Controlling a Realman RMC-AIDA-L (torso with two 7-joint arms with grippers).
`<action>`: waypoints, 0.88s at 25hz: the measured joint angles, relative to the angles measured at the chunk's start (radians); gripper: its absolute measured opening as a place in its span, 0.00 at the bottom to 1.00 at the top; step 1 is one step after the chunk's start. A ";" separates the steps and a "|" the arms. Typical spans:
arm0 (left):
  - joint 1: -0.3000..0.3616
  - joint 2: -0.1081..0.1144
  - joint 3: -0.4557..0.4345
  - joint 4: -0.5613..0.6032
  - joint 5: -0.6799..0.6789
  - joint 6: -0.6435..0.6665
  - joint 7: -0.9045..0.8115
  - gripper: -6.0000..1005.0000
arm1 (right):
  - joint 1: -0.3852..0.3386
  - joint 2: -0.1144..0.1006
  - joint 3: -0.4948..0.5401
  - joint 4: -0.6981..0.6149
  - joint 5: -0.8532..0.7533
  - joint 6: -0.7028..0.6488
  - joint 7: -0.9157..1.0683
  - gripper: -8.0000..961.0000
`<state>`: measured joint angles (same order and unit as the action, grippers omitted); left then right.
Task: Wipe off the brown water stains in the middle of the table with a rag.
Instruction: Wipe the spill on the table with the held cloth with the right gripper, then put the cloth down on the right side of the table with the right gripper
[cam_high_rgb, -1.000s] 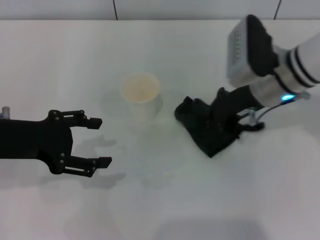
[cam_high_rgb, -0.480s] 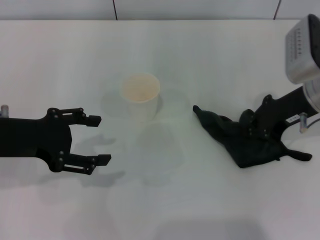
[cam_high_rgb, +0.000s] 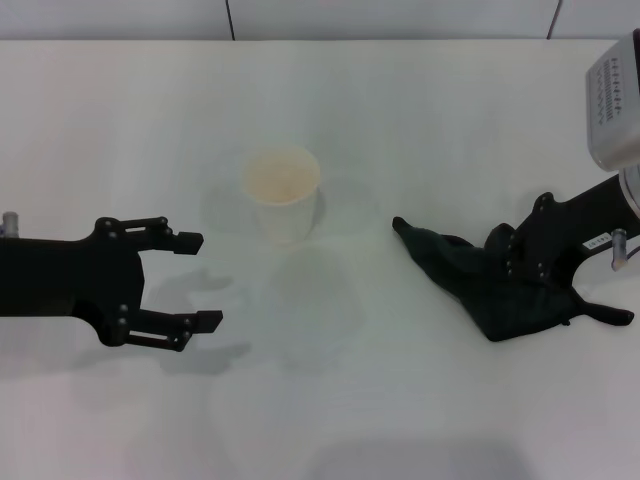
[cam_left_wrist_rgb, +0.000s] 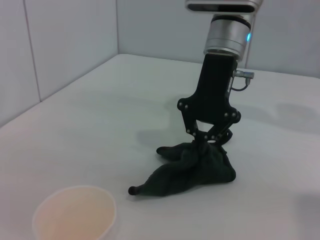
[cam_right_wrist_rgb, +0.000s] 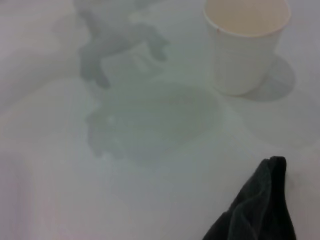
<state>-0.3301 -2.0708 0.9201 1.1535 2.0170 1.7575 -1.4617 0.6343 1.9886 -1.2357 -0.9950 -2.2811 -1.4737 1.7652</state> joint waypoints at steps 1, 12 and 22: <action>-0.001 0.000 0.000 -0.004 0.000 0.000 0.003 0.89 | 0.000 0.000 0.000 0.001 0.001 0.000 0.000 0.04; 0.000 0.000 0.000 -0.008 0.000 -0.008 0.005 0.89 | 0.002 0.019 0.029 -0.001 0.018 0.007 -0.004 0.05; 0.008 -0.001 -0.021 -0.014 0.000 -0.009 0.027 0.88 | 0.006 0.012 0.119 -0.008 0.163 -0.062 -0.041 0.18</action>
<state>-0.3224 -2.0720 0.8993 1.1393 2.0170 1.7484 -1.4349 0.6402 2.0003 -1.1166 -1.0030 -2.1183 -1.5358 1.7247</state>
